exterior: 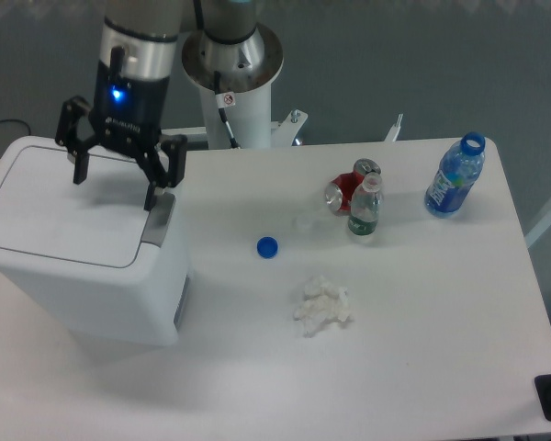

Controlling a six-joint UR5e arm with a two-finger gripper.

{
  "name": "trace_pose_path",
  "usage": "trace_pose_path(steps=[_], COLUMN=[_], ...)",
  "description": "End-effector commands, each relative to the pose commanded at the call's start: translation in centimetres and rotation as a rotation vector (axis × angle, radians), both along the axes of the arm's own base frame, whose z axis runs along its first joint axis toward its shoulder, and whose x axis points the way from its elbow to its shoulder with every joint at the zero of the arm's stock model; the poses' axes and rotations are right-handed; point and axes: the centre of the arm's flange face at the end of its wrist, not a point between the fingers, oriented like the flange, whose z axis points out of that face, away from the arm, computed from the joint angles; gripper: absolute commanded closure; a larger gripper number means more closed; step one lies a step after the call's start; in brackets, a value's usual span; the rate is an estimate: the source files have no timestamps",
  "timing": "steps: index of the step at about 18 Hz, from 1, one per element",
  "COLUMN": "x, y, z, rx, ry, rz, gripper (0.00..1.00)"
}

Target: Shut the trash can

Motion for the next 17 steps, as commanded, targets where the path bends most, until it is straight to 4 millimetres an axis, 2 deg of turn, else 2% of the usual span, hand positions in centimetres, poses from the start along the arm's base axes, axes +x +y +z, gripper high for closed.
trace_pose_path(steps=[3,5,8,12,15,17], x=[-3.2,-4.5,-6.1,-9.3,-11.6,-12.5], y=[-1.3,-1.9,-2.0,-2.2,-2.6,-3.0], z=[-0.1,-0.4,-1.5,-4.0,-4.6,-4.7], rx=[-0.007,-0.046,-0.136,-0.280,-0.332,-0.338], ry=[0.009,0.065,0.199,0.331,0.372,0.375], rz=[0.068,0.084,0.003,-0.095,-0.122,-0.116], gripper=[0.00,0.00,0.00,0.00,0.00,0.00])
